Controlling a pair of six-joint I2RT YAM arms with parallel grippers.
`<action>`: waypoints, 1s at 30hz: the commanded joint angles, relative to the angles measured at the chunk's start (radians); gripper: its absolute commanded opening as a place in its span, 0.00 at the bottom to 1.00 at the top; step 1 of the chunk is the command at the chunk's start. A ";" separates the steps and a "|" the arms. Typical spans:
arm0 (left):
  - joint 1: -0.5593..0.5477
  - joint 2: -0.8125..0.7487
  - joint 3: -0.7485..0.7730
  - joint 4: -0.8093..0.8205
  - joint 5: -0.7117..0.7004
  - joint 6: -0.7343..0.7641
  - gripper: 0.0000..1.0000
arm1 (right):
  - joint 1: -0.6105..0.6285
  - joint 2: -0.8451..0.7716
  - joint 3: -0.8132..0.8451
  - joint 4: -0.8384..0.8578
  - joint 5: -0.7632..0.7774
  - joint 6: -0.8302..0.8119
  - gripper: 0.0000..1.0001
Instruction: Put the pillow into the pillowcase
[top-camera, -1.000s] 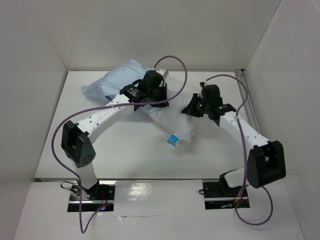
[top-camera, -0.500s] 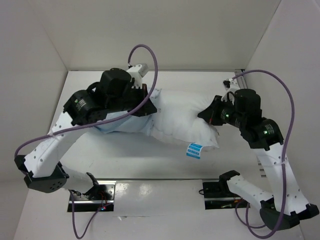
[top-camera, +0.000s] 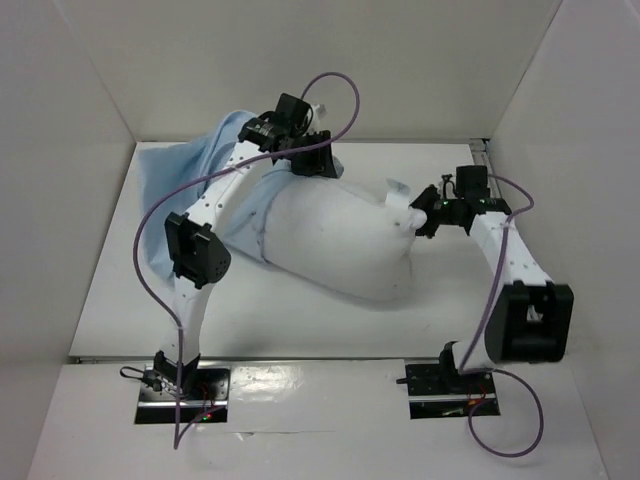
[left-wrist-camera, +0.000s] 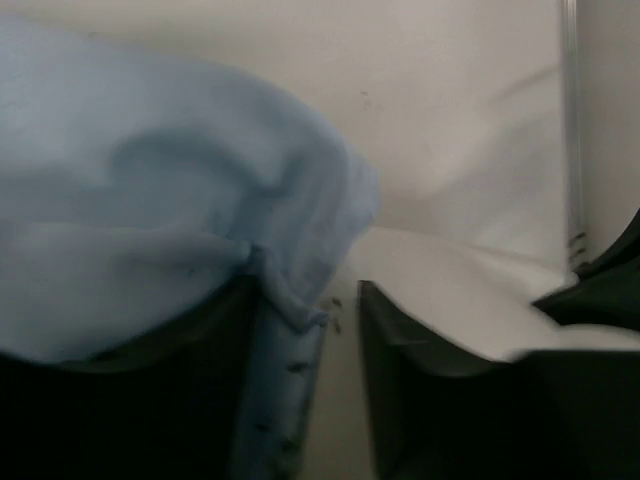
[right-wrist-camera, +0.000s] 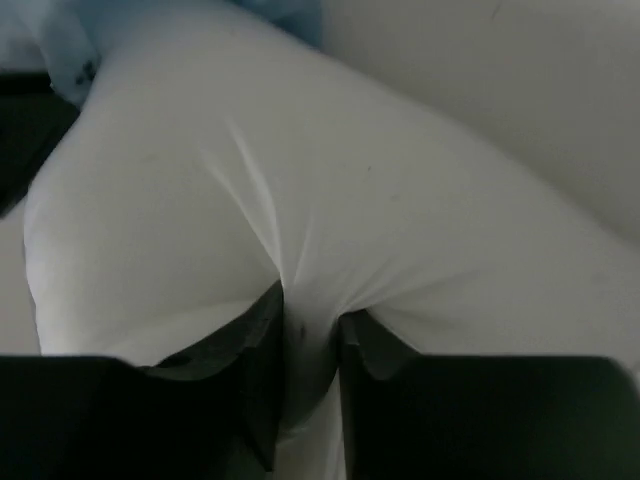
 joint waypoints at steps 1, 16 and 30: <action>0.051 -0.106 0.015 0.142 0.055 0.050 0.69 | -0.124 0.136 0.010 0.409 -0.097 0.060 0.36; 0.051 -0.489 -0.465 0.137 -0.491 0.154 0.80 | -0.102 0.021 0.276 0.190 0.445 -0.285 0.96; 0.051 -0.280 -0.467 0.200 -0.672 0.175 0.84 | 0.020 0.119 0.199 0.104 0.415 -0.402 1.00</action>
